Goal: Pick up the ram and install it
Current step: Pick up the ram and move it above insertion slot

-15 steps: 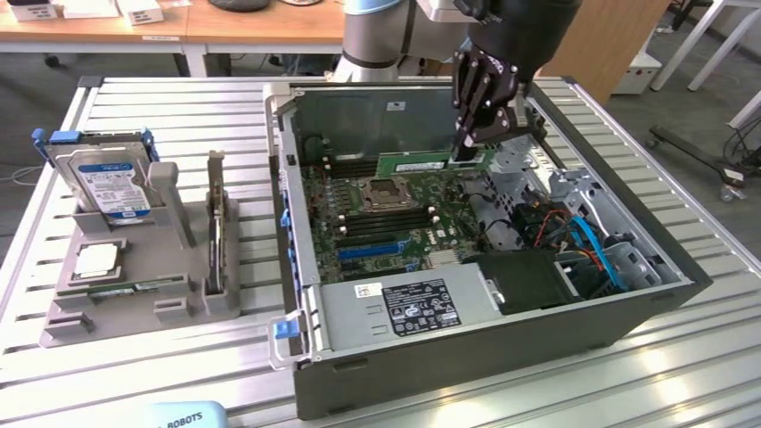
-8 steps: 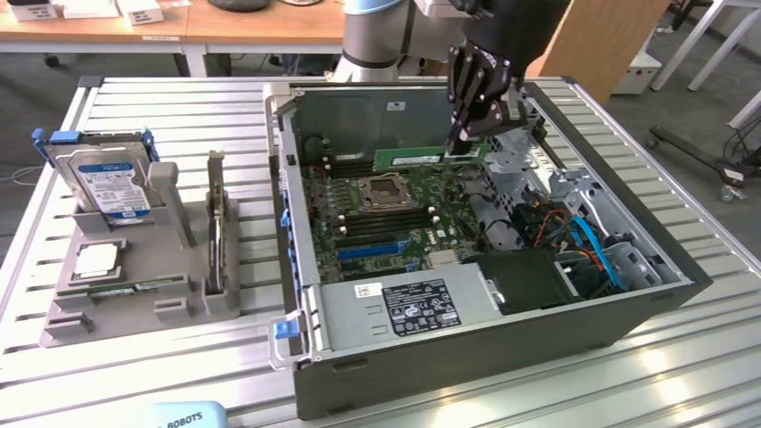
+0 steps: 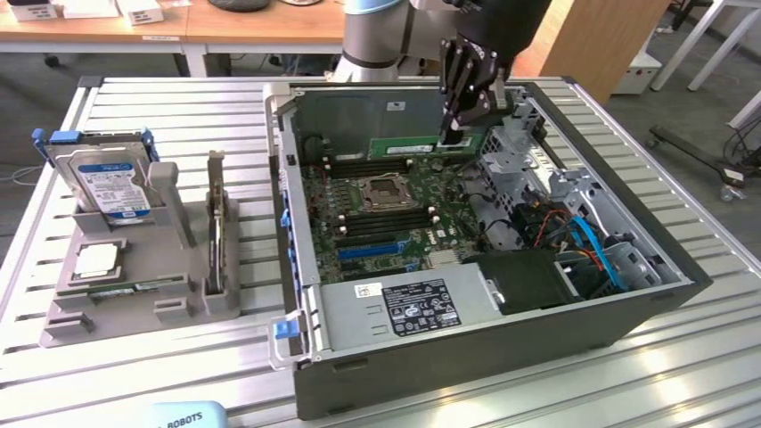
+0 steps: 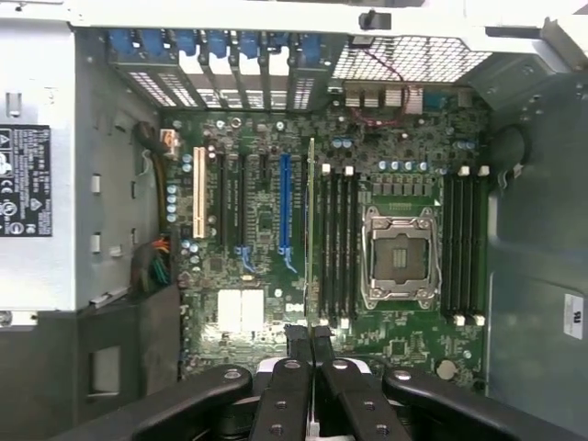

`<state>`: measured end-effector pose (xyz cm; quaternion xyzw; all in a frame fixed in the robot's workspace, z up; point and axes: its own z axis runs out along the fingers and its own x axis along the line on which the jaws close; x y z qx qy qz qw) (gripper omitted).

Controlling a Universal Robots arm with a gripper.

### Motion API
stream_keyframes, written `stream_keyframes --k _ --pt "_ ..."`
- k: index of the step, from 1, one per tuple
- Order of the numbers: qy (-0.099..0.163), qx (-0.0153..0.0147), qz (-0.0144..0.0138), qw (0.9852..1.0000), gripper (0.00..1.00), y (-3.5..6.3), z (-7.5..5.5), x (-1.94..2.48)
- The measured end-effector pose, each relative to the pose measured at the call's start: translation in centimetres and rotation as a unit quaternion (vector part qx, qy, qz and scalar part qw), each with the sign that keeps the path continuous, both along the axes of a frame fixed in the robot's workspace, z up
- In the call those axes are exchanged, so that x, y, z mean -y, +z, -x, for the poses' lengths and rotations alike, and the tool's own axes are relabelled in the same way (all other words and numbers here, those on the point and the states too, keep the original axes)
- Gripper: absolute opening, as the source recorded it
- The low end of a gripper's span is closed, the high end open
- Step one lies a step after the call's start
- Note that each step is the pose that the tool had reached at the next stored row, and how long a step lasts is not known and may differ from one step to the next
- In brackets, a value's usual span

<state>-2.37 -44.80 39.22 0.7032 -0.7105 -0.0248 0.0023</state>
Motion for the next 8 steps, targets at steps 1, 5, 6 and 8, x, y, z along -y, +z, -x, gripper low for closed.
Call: stream_keyframes --k 1,5,6,8 --pt "0.0 0.0 -0.0005 1.0 0.12 -0.03 0.0 -0.17" --pt "0.0 0.0001 -0.0053 1.0 0.12 -0.2 0.0 -1.15" --pt "0.0 0.0002 -0.0062 1.0 0.12 -0.22 0.0 -1.29" --pt "0.0 0.0002 -0.0081 1.0 0.12 -0.28 0.0 -1.58"
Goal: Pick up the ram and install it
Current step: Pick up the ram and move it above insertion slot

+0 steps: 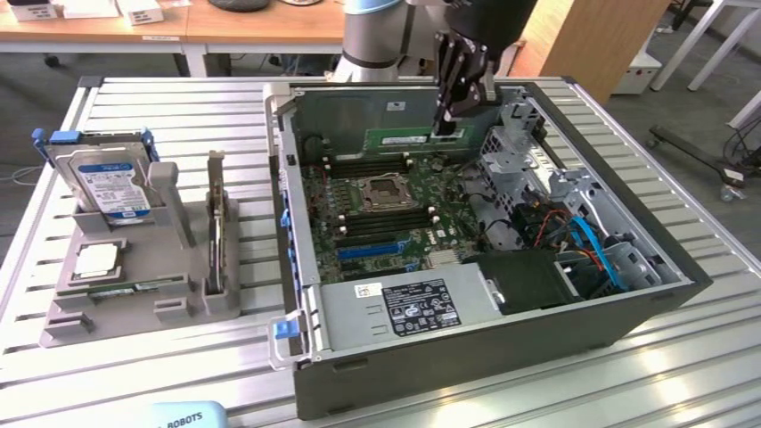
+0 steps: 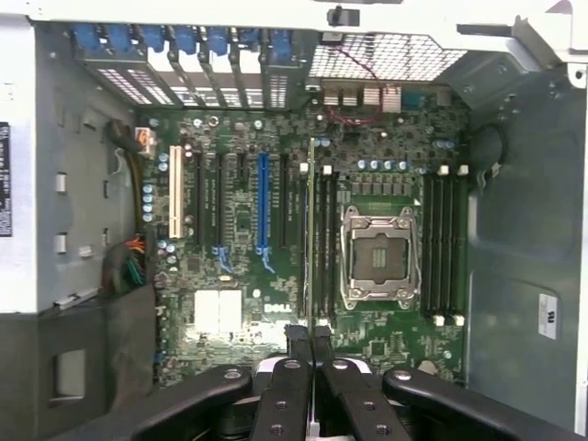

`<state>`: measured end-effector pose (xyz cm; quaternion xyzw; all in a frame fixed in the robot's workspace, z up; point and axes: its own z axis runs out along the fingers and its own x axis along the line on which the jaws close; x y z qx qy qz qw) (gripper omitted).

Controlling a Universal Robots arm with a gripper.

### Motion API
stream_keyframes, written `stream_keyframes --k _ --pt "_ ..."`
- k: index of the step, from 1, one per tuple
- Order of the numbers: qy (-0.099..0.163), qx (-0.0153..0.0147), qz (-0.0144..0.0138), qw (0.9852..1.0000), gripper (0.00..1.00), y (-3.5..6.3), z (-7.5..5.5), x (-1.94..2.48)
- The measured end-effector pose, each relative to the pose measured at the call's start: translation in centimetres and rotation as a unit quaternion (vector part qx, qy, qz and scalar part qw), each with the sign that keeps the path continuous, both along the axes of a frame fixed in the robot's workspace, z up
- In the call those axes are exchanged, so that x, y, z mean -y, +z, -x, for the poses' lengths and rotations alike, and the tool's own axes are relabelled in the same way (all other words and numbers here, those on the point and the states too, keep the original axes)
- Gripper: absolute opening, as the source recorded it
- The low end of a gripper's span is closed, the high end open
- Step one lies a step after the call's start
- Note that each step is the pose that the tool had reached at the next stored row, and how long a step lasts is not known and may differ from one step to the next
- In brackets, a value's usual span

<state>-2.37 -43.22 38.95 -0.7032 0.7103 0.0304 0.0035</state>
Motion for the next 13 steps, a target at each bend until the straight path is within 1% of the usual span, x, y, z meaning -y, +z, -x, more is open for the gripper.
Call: stream_keyframes --k 6,7,13 --pt "0.0 0.0002 -0.0049 1.0 0.12 -0.16 0.0 -0.65" --pt "0.0 0.0002 -0.0053 1.0 0.12 -0.18 -0.01 -0.7" --pt "0.0 0.0002 -0.0054 1.0 0.12 -0.29 0.0 -0.71"
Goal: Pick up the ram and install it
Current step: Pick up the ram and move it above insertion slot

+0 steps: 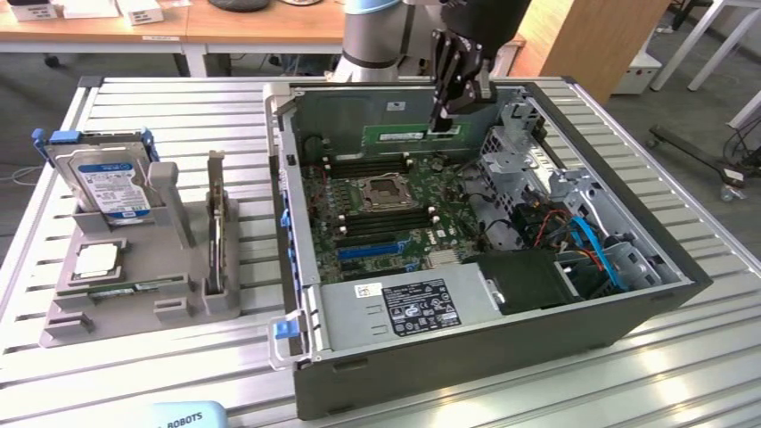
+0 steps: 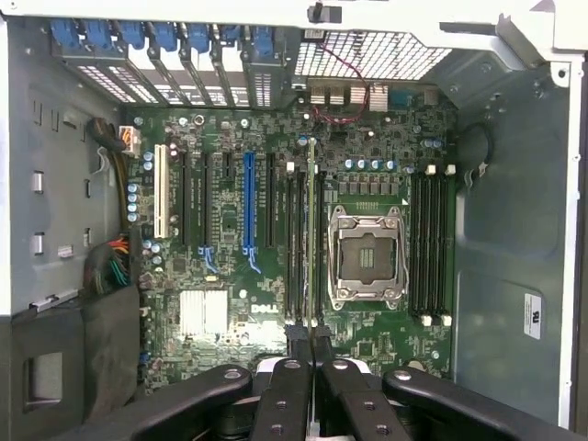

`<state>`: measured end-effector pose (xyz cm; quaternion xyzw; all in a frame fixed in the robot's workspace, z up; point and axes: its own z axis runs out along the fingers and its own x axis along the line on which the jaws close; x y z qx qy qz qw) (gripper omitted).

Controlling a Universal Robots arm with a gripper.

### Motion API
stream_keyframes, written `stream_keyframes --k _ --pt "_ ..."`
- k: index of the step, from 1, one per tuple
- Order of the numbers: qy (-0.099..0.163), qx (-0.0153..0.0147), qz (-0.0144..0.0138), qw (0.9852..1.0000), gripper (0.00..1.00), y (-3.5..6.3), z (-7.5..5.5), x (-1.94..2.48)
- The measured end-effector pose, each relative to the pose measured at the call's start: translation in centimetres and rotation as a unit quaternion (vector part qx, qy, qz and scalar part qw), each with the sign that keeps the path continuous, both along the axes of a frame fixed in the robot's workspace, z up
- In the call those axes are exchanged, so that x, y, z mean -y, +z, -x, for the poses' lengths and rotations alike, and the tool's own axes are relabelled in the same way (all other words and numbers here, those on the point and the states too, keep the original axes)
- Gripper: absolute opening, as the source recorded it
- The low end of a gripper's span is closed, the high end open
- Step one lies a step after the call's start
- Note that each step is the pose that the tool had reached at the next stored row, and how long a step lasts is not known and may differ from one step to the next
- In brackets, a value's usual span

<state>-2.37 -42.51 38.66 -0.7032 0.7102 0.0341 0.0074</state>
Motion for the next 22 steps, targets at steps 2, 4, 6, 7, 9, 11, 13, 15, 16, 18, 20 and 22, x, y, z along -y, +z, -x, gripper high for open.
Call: stream_keyframes --k 2,4,6,7,9,11,13,15,16,18,20,22 --pt "0.0 0.0 0.0001 1.0 0.12 -0.33 0.0 0.0" --pt "0.0 0.0 0.0001 1.0 0.12 -0.69 0.0 0.0" --pt "0.0 0.0 0.0 1.0 0.12 -1.06 0.0 0.0" --pt "0.0 0.0 0.0001 1.0 0.12 -1.23 0.0 0.0" --pt "0.0 0.0 0.0001 1.0 0.12 -1.6 0.0 0.0" --pt "0.0 0.0 0.0001 1.0 0.12 -1.96 0.0 0.0" --pt "0.0 0.0 0.0001 1.0 0.12 -2.27 0.0 0.0" --pt "0.0 0.0 0.0001 1.0 0.12 -2.56 0.0 0.0" --pt "0.0 0.0 0.0 1.0 0.12 -2.68 0.0 0.0" --pt "0.0 0.0 0.0001 1.0 0.12 -2.9 0.0 0.0" --pt "0.0 0.0 0.0001 1.0 0.12 -3.05 0.0 0.0" --pt "0.0 -0.0001 0.0002 1.0 0.12 -3.05 0.0 0.0"
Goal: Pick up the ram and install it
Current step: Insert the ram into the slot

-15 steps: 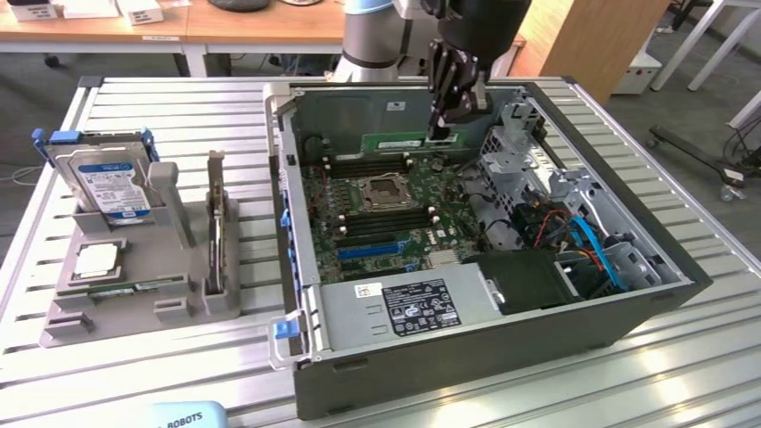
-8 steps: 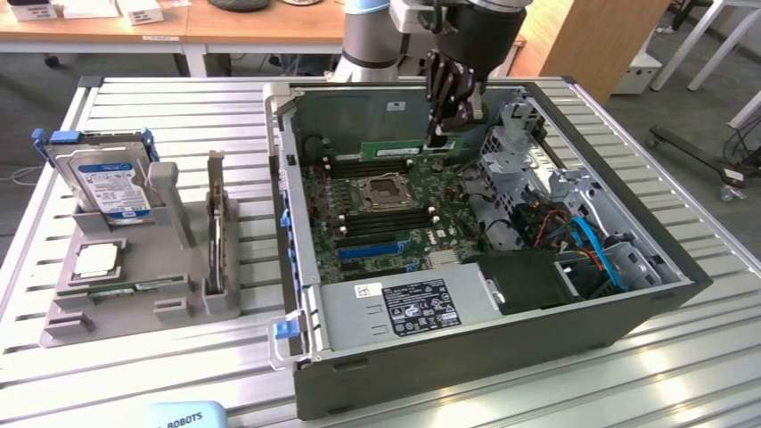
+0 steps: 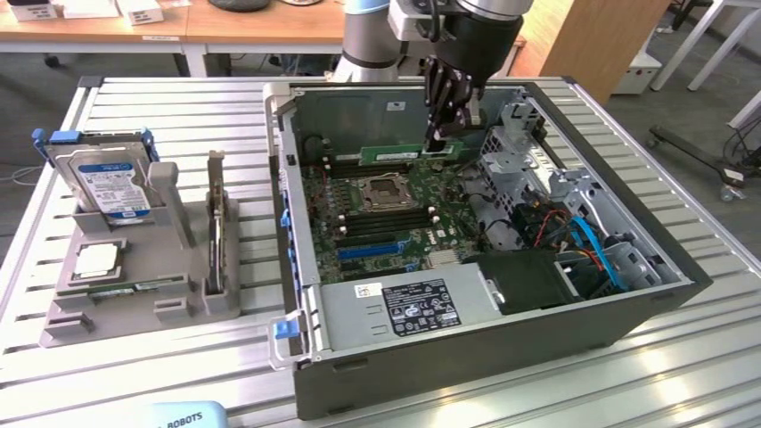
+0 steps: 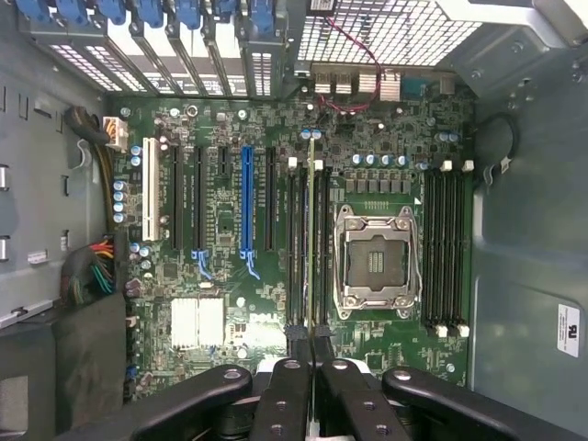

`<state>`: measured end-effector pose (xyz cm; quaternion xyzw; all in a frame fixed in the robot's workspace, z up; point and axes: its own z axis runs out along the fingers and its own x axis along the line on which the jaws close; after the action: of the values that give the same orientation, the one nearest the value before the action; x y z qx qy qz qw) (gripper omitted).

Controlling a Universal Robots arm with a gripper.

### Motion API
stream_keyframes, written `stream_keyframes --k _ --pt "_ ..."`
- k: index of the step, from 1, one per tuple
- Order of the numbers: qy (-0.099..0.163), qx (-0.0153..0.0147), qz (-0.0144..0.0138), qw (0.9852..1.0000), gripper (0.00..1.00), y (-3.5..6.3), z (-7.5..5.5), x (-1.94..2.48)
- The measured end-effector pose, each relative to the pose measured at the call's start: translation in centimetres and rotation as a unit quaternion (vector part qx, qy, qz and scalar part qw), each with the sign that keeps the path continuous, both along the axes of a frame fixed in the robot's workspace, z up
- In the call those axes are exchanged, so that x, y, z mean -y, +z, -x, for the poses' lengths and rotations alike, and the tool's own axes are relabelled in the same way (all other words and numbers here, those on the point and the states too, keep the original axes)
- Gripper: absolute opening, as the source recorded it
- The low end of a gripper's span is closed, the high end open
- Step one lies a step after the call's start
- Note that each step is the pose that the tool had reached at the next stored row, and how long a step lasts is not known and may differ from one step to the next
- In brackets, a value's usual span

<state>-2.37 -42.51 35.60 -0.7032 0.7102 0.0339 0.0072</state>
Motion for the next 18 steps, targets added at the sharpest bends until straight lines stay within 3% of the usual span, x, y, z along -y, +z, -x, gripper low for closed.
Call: stream_keyframes --k 18 --pt "0.0 0.0 -0.0002 1.0 0.12 -0.95 0.0 0.0"
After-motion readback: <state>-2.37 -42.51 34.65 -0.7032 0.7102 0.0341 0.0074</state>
